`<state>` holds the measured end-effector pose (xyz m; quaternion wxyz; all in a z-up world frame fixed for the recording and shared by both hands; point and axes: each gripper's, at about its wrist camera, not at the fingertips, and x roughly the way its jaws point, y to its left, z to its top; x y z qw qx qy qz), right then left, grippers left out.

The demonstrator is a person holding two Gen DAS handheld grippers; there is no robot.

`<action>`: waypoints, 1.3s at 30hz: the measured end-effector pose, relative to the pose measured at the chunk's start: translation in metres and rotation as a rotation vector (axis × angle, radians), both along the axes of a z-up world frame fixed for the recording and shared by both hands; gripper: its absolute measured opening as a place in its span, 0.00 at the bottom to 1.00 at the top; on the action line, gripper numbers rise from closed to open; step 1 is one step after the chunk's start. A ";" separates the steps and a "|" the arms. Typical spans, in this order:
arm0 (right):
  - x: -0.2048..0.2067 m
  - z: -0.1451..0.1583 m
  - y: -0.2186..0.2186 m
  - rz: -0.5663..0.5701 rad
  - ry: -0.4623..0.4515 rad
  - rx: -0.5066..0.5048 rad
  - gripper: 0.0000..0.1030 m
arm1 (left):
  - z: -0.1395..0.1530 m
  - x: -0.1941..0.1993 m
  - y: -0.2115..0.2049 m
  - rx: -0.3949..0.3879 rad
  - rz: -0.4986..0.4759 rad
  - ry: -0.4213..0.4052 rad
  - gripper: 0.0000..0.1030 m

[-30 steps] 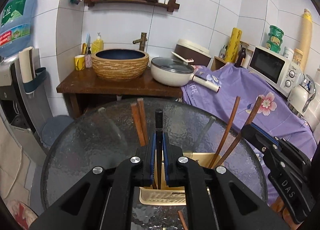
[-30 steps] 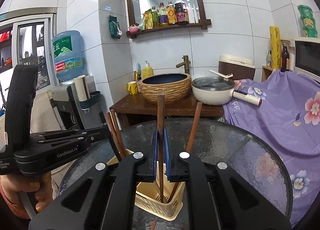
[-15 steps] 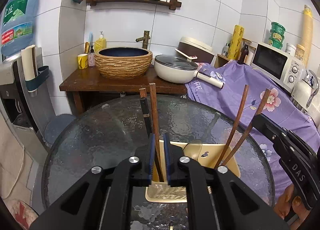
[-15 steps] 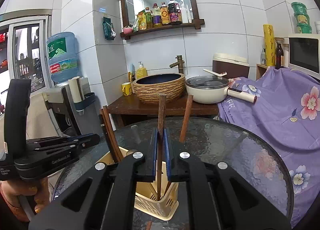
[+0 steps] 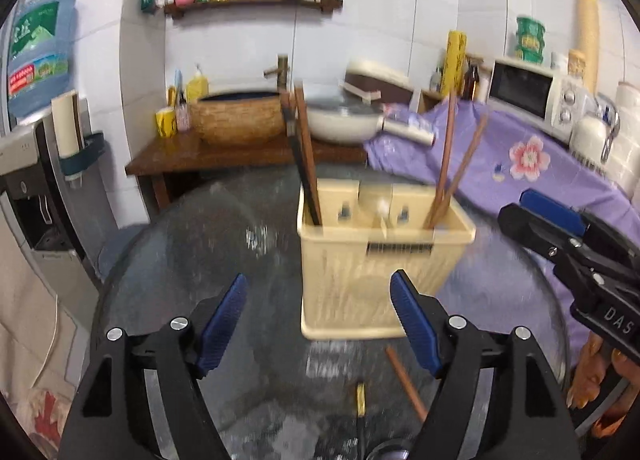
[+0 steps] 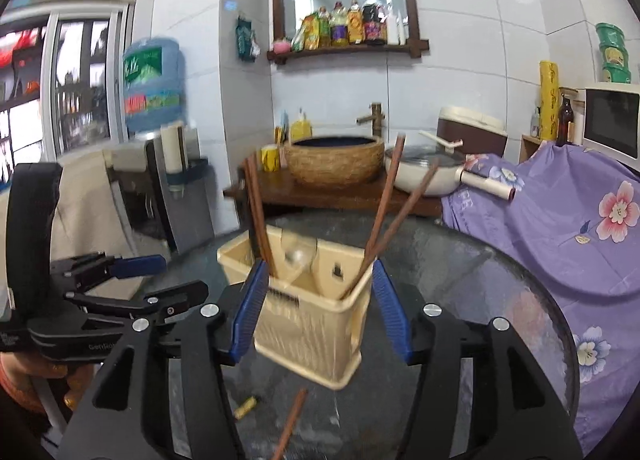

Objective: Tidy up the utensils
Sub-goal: 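Open both tools to release the chopsticks inside the holder, then move both tools down to the remaining chopsticks on the table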

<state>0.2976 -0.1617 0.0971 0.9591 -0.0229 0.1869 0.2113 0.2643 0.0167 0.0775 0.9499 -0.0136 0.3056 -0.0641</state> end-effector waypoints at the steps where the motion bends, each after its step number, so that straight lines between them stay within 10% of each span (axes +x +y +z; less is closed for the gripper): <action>1: -0.003 -0.008 0.001 -0.001 0.011 -0.028 0.53 | -0.013 -0.001 -0.001 0.012 -0.014 0.041 0.67; 10: -0.029 -0.078 0.001 -0.028 0.107 -0.180 0.53 | -0.089 -0.007 -0.013 0.026 -0.109 0.280 0.26; 39: -0.013 -0.125 0.010 0.029 0.386 -0.135 0.53 | -0.114 0.000 -0.034 0.107 -0.155 0.352 0.08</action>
